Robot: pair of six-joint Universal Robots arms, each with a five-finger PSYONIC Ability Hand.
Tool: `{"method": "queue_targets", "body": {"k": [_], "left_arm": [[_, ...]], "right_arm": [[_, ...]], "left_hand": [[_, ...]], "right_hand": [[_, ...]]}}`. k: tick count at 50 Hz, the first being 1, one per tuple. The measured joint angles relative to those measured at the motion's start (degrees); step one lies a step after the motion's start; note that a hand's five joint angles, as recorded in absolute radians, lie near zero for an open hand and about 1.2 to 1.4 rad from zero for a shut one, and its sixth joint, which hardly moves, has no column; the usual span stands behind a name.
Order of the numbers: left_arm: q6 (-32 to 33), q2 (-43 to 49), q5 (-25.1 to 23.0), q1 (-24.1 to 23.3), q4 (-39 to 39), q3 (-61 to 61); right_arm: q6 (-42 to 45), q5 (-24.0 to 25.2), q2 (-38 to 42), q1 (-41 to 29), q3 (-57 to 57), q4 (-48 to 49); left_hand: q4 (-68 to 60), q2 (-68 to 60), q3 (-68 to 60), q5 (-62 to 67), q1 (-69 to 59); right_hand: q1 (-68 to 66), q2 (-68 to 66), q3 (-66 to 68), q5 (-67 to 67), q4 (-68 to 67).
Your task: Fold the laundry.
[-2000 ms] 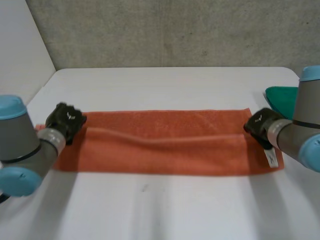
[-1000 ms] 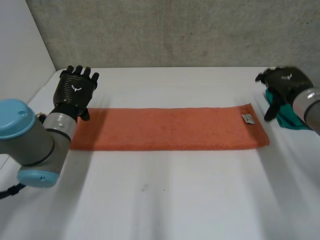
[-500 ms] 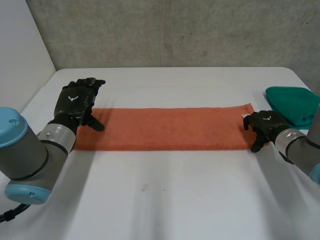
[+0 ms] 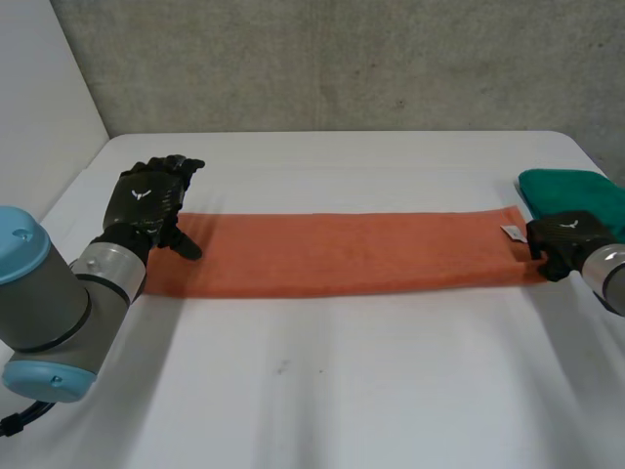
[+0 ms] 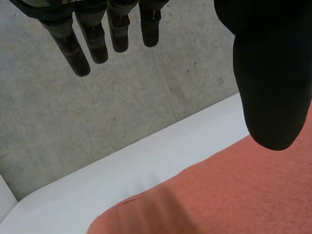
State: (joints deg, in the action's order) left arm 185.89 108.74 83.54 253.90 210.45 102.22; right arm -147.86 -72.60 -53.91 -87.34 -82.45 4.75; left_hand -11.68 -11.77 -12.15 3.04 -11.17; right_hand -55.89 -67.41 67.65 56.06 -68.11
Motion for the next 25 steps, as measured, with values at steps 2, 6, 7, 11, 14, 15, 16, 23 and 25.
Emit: {"method": "queue_targets", "body": {"k": [2, 6, 7, 11, 14, 15, 16, 23, 25], "left_arm": [[0.00, -0.05, 0.01, 0.00, -0.14, 0.00], [-0.03, -0.37, 0.04, 0.01, -1.00, 0.01], [-0.04, -0.44, 0.04, 0.01, -1.19, 0.01], [-0.07, -0.63, 0.04, 0.00, -1.54, 0.01], [-0.08, -0.83, 0.04, 0.03, -1.65, 0.00], [-0.08, -0.91, 0.05, 0.04, -1.67, 0.00], [-0.09, -1.15, 0.05, 0.07, -1.69, 0.00], [-0.14, -2.47, 0.13, 0.57, -1.72, -0.01], [-0.18, -3.32, 0.23, 1.29, -1.71, 0.00]], "right_arm": [[0.26, -0.02, -0.23, 0.20, -0.15, -0.11], [4.68, -0.72, -2.06, 3.32, -2.23, -1.74], [4.96, -0.80, -2.14, 3.53, -2.33, -1.81], [9.52, -2.38, -3.49, 6.83, -3.25, -2.30], [11.48, -3.11, -4.23, 7.45, -2.87, -2.23], [11.89, -3.29, -4.51, 7.07, -2.43, -2.19], [12.12, -3.62, -5.18, 4.96, -0.80, -2.09], [9.39, -3.65, -5.96, -6.92, 6.85, -1.92], [8.03, -3.47, -4.52, -14.67, 12.47, -1.83]], "left_hand": [[0.00, 0.00, 0.00, 0.00, 0.00], [0.00, 0.00, 0.00, 0.00, 0.00], [0.00, 0.00, 0.00, 0.00, 0.00], [0.00, 0.00, 0.00, 0.00, 0.00], [0.00, 0.00, 0.00, 0.00, 0.00], [0.00, 0.00, 0.00, 0.00, 0.00], [0.00, 0.00, 0.00, 0.00, 0.00], [0.00, 0.00, 0.00, 0.00, 0.00], [0.00, 0.00, 0.00, 0.00, 0.00]], "right_hand": [[0.00, 0.00, 0.00, 0.00, 0.00], [0.00, 0.00, 0.00, 0.00, 0.00], [0.00, 0.00, 0.00, 0.00, 0.00], [0.00, 0.00, 0.00, 0.00, 0.00], [0.00, 0.00, 0.00, 0.00, -0.01], [-0.03, 0.00, 0.00, 0.00, -0.01], [-0.22, 0.00, 0.00, 0.00, -0.01], [-0.39, 0.00, 0.00, 0.55, -0.02], [-0.39, -0.01, 0.00, 0.67, -0.05]]}}
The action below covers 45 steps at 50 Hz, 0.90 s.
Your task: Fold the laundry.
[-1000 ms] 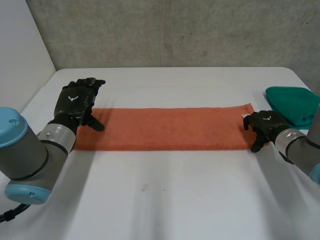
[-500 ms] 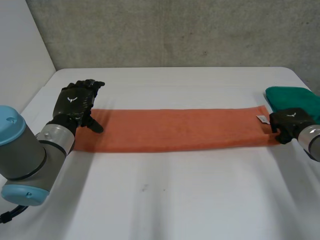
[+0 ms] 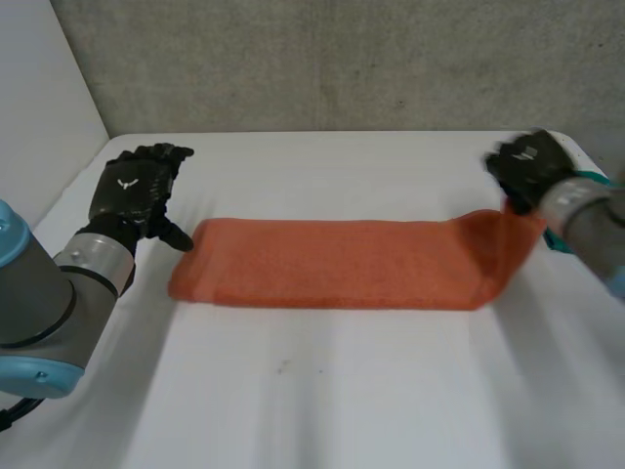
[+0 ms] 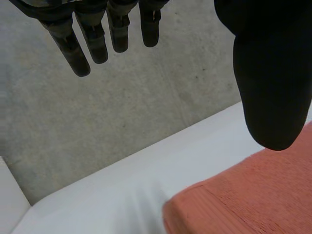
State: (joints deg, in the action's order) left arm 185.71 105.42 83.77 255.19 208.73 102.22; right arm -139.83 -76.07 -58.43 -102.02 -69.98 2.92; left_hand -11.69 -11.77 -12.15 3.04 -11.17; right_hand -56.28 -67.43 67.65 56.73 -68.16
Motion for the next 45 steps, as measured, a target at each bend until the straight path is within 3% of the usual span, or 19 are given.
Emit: {"method": "queue_targets", "body": {"k": [6, 10, 16, 21, 24, 27, 31, 34, 36, 39, 45], "left_arm": [[-0.24, -1.92, 0.39, 2.61, 0.09, -0.02], [-0.40, -3.14, 0.63, 5.40, 0.26, -0.11], [-0.44, -3.50, 0.67, 7.45, 0.34, -0.26], [-0.45, -3.26, 0.56, 7.72, 0.26, -0.33], [-0.45, -3.03, 0.51, 7.55, 0.19, -0.31], [-0.41, -2.78, 0.45, 7.15, 0.12, -0.21], [-0.38, -2.60, 0.41, 6.83, 0.10, -0.10], [-0.34, -2.48, 0.36, 6.38, 0.09, -0.02], [-0.33, -2.46, 0.35, 6.26, 0.08, 0.00], [-0.28, -2.36, 0.33, 5.77, 0.09, 0.06], [-0.19, -1.45, 0.27, 4.99, 0.09, 0.09]], "right_arm": [[-0.36, 1.53, 8.78, -16.19, 14.25, 0.27], [-0.28, 5.10, 18.88, -27.00, 26.78, 0.46], [-0.45, 10.45, 31.89, -35.18, 40.92, -0.15], [-0.57, 10.49, 39.27, -38.18, 48.83, -2.38], [-0.68, 7.25, 40.72, -38.74, 51.20, -3.97], [-1.56, -0.36, 38.98, -38.43, 51.35, -5.69], [-5.20, -8.26, 34.90, -36.02, 48.47, -7.21], [-15.91, -15.39, 27.16, -28.85, 40.96, -8.94], [-18.40, -15.85, 25.73, -27.22, 39.33, -9.18], [-29.65, -14.50, 20.94, -19.73, 32.61, -10.04], [-38.27, -10.06, 21.51, -12.87, 29.39, -12.19]], "left_hand": [[0.00, 0.00, 0.00, 0.00, 0.00], [0.00, 0.00, 0.00, 0.00, 0.00], [0.00, 0.00, 0.00, 0.00, 0.00], [0.00, 0.00, 0.00, 0.00, 0.00], [0.00, 0.00, 0.00, 0.00, 0.00], [0.00, 0.00, 0.00, 0.00, 0.00], [0.00, 0.00, 0.00, 0.00, 0.00], [0.00, 0.00, 0.00, 0.00, 0.00], [0.00, 0.00, 0.00, 0.00, 0.00], [0.00, 0.00, 0.00, 0.00, 0.00], [0.00, 0.00, 0.00, 0.00, 0.00]], "right_hand": [[-1.04, -0.01, 0.13, 0.43, -0.21], [-1.04, -0.02, 0.13, 0.45, -0.22], [-1.04, -0.01, 0.13, 0.54, -0.22], [3.51, 4.54, -3.45, -3.05, 3.44], [34.13, 36.46, -35.72, -34.40, 35.47], [44.35, 53.85, -53.68, -51.67, 53.55], [44.62, 54.87, -55.32, -52.62, 54.66], [44.62, 54.87, -55.32, -52.62, 54.66], [44.62, 54.87, -55.32, -52.62, 54.66], [44.50, 54.71, -55.13, -52.54, 54.50], [44.39, 54.13, -53.84, -52.35, 54.41]]}}
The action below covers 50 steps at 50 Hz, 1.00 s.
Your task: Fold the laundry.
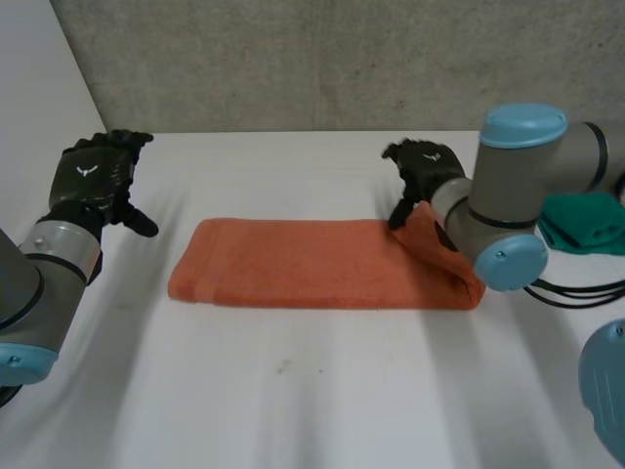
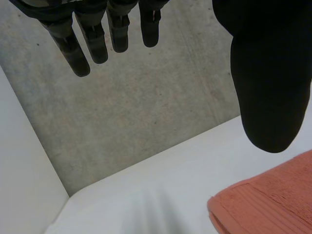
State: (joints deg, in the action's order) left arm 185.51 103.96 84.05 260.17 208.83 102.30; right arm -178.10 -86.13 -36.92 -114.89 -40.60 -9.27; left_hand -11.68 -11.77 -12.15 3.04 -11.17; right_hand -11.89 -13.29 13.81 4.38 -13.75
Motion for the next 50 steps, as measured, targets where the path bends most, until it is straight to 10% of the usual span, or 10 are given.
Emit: {"method": "queue_targets", "body": {"k": [30, 50], "left_arm": [[0.46, 1.15, -0.17, -1.36, 0.00, 0.61], [0.47, 1.08, -0.20, -1.44, 0.00, 0.92]], "right_arm": [[-9.79, 6.82, 15.13, 5.56, 12.99, -4.03], [-10.45, 8.09, 15.32, 5.61, 14.45, -4.86]], "left_hand": [[-0.02, 0.00, 0.00, 0.00, 0.00], [-0.02, 0.00, 0.00, 0.00, 0.00]], "right_hand": [[-10.99, -13.32, 12.97, 11.73, -13.28], [-44.66, -53.69, 53.41, 52.31, -53.93]]}}
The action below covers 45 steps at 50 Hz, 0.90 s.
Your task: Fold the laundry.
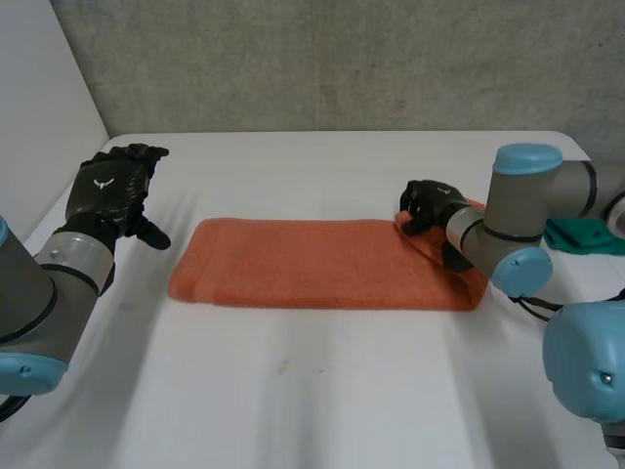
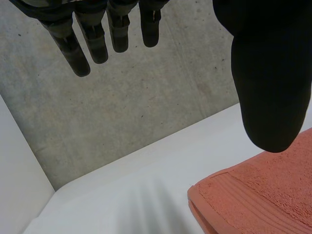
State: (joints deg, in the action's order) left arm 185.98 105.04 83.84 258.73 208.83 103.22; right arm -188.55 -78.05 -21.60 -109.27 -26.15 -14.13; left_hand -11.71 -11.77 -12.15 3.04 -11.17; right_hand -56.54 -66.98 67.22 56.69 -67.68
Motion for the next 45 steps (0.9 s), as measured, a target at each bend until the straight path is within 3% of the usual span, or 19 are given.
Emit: {"method": "queue_targets", "body": {"k": [9, 16, 23, 28, 29, 30, 31, 32, 33, 34, 40, 45], "left_arm": [[0.00, -0.48, 0.24, -0.51, 0.00, -0.10], [0.00, -1.41, 0.53, -0.01, 0.05, -0.22], [-0.12, -3.32, 0.64, 2.18, 0.15, -0.20], [-0.17, -3.44, 0.62, 2.75, 0.10, -0.11], [-0.17, -3.42, 0.61, 2.74, 0.10, -0.11], [-0.18, -3.31, 0.57, 2.69, 0.07, -0.08], [-0.18, -3.28, 0.56, 2.67, 0.06, -0.08], [-0.17, -3.17, 0.52, 2.59, 0.04, -0.05], [-0.17, -3.15, 0.52, 2.57, 0.04, -0.04], [-0.15, -3.04, 0.49, 2.47, 0.02, -0.01], [-0.10, -2.80, 0.44, 2.04, 0.00, 0.04], [-0.09, -2.74, 0.42, 1.79, -0.01, 0.17]], "right_arm": [[0.58, 0.21, -8.20, 0.81, -2.44, 1.93], [0.47, 0.61, -8.80, -3.07, 2.72, 6.36], [0.62, 3.69, -5.24, -14.79, 8.71, 14.00], [1.07, 8.97, 0.04, -23.56, 9.80, 17.50], [1.22, 9.40, 0.67, -24.28, 9.86, 17.55], [1.44, 9.89, 1.35, -25.00, 9.90, 17.49], [2.07, 10.79, 2.78, -26.36, 9.99, 17.09], [2.68, 11.17, 3.53, -26.98, 10.04, 16.46], [3.06, 11.32, 3.82, -27.21, 10.06, 16.02], [4.27, 11.55, 4.29, -27.61, 10.01, 14.49], [8.51, 9.87, 2.00, -26.94, 8.92, 7.40], [10.95, 5.10, -2.97, -22.91, 4.02, 1.10]], "left_hand": [[0.00, 0.00, 0.00, 0.00, 0.00], [0.00, 0.00, 0.00, 0.00, 0.00], [0.00, 0.00, 0.00, 0.00, 0.00], [0.00, 0.00, 0.00, 0.00, 0.00], [0.00, 0.00, 0.00, 0.00, 0.00], [0.00, 0.00, 0.00, 0.00, 0.00], [0.00, 0.00, 0.00, 0.00, 0.00], [0.00, 0.00, 0.00, 0.00, 0.00], [0.00, 0.00, 0.00, 0.00, 0.00], [0.00, 0.00, 0.00, 0.00, 0.00], [0.00, 0.00, 0.00, 0.00, 0.00], [0.00, 0.00, 0.00, 0.00, 0.00]], "right_hand": [[0.00, 0.00, 0.00, 0.11, -0.38], [-0.01, 0.00, 0.00, 0.11, -0.38], [-0.09, 0.00, 0.00, 0.11, -0.39], [-0.03, 0.00, 0.00, 0.12, -0.39], [5.28, 5.54, -5.59, -4.35, 4.17], [22.32, 23.36, -21.77, -20.82, 21.28], [22.32, 23.36, -21.77, -20.82, 21.28], [35.91, 37.24, -36.61, -35.64, 35.97], [35.91, 37.24, -36.61, -35.64, 35.97], [43.73, 51.23, -50.56, -49.25, 50.36], [44.76, 54.19, -54.73, -52.56, 54.01], [44.76, 54.19, -54.73, -52.56, 54.01]]}}
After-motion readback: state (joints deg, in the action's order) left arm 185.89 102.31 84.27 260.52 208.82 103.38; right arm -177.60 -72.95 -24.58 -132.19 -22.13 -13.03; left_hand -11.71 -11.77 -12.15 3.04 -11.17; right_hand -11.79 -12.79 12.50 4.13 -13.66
